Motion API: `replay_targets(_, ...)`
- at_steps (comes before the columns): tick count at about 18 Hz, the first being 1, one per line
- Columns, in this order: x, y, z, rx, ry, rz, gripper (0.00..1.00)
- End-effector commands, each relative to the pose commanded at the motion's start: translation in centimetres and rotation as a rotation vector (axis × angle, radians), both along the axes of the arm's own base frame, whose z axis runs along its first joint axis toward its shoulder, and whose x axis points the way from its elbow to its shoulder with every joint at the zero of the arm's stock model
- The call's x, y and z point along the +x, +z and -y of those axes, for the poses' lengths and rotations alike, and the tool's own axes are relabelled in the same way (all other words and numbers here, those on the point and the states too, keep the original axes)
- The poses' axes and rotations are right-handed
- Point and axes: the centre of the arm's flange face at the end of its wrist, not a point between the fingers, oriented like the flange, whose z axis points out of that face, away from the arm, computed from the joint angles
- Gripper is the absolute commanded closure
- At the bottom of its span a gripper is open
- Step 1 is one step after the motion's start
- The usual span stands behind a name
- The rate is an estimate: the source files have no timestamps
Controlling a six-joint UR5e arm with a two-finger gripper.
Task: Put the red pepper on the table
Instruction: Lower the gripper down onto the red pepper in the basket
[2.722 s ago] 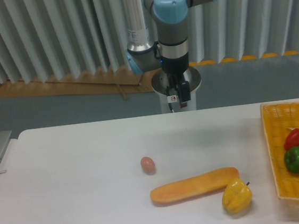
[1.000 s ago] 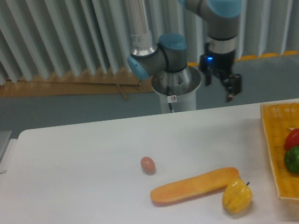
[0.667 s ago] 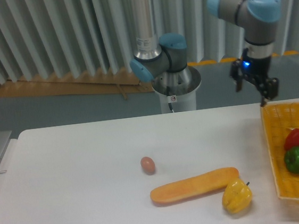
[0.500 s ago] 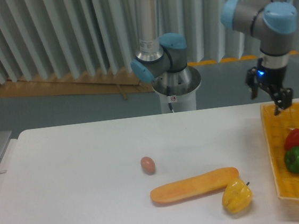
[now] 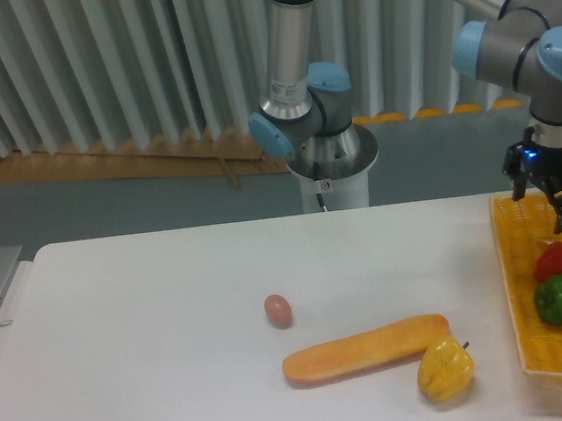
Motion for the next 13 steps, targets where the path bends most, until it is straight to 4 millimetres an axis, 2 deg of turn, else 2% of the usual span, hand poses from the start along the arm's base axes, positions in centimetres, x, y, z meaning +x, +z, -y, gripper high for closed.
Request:
replay_targets(2,-0.3,-0.2,0.2,0.001,0.0,-0.007,0.0)
replay_targets(9,-3.1,-4.7,-0.4,0.004,-0.017,-0.032,0.0)
replay_targets(13,-4.2,-6.2,-0.7,0.004,-0.017,-0.032,0.0)
